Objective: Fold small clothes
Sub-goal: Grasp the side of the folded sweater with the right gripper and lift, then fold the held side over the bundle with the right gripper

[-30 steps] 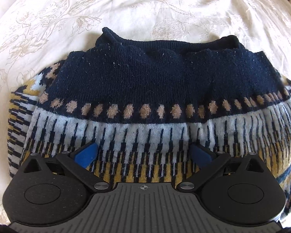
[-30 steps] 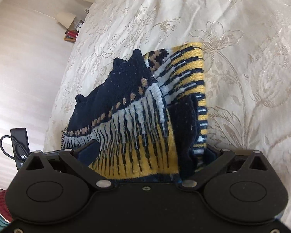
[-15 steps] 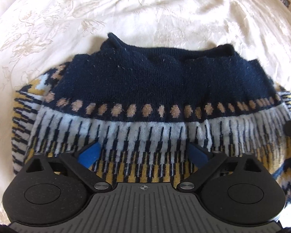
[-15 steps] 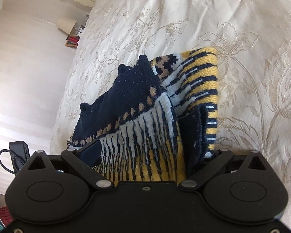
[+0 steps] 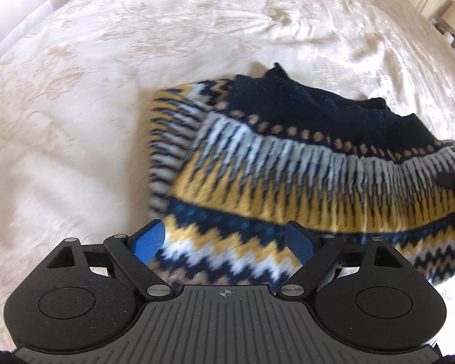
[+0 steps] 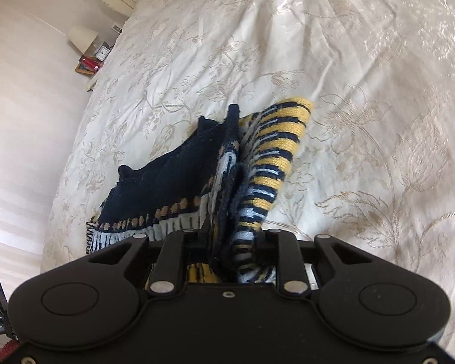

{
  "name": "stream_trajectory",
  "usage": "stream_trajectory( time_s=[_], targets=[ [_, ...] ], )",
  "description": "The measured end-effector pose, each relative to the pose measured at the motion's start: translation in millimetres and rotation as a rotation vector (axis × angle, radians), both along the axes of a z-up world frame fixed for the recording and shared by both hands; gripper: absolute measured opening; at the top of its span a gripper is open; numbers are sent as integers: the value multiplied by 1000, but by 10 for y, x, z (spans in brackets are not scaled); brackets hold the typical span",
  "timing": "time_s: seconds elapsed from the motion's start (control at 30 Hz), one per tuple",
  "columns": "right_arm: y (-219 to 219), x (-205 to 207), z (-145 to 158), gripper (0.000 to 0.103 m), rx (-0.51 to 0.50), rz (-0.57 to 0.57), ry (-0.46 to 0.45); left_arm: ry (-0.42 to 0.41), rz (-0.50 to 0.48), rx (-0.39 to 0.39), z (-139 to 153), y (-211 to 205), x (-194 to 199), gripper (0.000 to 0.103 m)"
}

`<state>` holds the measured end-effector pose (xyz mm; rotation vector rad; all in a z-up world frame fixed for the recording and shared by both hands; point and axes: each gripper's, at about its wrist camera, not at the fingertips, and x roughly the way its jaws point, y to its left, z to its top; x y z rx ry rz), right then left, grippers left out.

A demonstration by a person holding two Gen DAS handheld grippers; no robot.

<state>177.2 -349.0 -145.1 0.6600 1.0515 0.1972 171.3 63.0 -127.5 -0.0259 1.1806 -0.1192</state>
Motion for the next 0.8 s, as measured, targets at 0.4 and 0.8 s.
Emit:
stream_trajectory(
  time_s=[0.4, 0.8],
  targets=[
    [1169, 229, 635, 30, -41, 108, -55, -11, 30, -57, 256, 606, -219, 86],
    [2651, 473, 267, 31, -206, 260, 22, 7, 38, -47, 217, 1177, -276, 86]
  ],
)
